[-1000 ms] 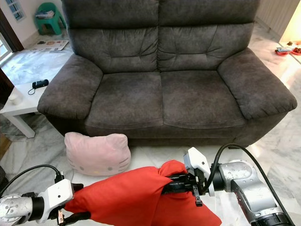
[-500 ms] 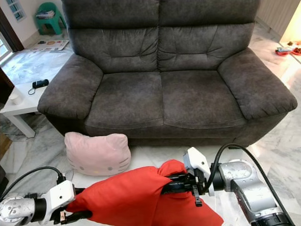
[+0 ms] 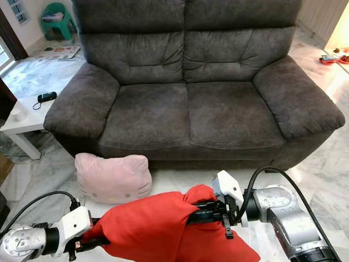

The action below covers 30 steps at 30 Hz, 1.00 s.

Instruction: Move the pillow to the sofa from floor

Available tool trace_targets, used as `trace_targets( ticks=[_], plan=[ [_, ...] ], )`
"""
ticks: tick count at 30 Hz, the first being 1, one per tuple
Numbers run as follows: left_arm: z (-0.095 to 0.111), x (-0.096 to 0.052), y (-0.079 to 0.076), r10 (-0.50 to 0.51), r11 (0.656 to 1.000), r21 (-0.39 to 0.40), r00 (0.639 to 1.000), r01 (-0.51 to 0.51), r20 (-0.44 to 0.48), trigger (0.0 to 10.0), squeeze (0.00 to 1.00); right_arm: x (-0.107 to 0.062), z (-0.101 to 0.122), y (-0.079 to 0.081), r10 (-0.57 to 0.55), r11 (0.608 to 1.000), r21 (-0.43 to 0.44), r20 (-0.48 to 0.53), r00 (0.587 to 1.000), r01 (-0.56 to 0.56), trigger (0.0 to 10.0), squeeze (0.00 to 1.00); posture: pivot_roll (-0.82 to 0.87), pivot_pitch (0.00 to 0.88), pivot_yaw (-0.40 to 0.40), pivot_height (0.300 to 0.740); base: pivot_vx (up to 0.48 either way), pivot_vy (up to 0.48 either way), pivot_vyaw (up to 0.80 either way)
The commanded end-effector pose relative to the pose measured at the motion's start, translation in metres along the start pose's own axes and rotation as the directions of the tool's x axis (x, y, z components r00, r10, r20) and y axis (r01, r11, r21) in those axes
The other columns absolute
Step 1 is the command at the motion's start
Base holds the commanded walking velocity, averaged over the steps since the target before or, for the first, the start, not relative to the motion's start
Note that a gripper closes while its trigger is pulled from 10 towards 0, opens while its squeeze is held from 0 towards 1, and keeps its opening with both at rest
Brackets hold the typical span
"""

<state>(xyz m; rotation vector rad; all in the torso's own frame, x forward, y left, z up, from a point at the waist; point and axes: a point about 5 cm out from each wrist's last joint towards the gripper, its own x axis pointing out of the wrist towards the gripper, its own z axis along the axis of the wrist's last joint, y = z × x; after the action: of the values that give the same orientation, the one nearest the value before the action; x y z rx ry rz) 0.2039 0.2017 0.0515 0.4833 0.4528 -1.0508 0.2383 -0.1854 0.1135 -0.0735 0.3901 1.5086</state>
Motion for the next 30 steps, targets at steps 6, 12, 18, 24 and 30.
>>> trace_targets(
  ticks=[6, 12, 18, 24, 30],
  plan=[
    [0.004, 0.002, 0.003, -0.001, 1.000, 0.013, 1.000, 0.001, 0.010, 0.0, 0.00, 0.002, 0.019, 0.003, 0.021, 0.996, -0.089, 0.085, 0.996, -0.013, 10.0, 0.00, -0.05, 0.059, 0.040, 0.740, 0.000, 0.000, 0.00],
    [0.009, 0.002, 0.009, 0.042, 0.999, 0.010, 0.998, -0.043, 0.040, 0.0, 0.00, 0.004, 0.018, 0.003, 0.010, 0.996, -0.089, 0.088, 0.996, -0.003, 10.0, 0.00, -0.05, 0.060, 0.041, 0.740, 0.000, 0.000, 0.00],
    [0.016, 0.005, 0.011, 0.081, 0.997, 0.008, 0.994, -0.082, 0.075, 0.0, 0.00, 0.007, 0.017, 0.005, 0.014, 0.996, -0.085, 0.094, 0.996, -0.006, 10.0, 0.00, -0.06, 0.062, 0.042, 0.740, 0.000, 0.000, 0.00],
    [0.033, 0.008, 0.030, 0.246, 0.967, 0.024, 0.956, -0.253, 0.159, 0.0, 0.00, 0.008, 0.020, 0.000, -0.059, 0.991, -0.111, 0.133, 0.989, 0.074, 10.0, 0.00, -0.05, 0.062, 0.041, 0.740, 0.000, 0.000, 0.00],
    [0.070, 0.016, 0.058, 0.583, 0.812, -0.203, 0.749, -0.547, 0.315, 10.0, 0.00, 0.008, 0.029, -0.038, -0.500, 0.837, -0.079, 0.294, 0.815, 0.542, 10.0, 0.00, -0.06, 0.065, 0.044, 0.740, 0.000, 0.000, 0.00]
  ],
)
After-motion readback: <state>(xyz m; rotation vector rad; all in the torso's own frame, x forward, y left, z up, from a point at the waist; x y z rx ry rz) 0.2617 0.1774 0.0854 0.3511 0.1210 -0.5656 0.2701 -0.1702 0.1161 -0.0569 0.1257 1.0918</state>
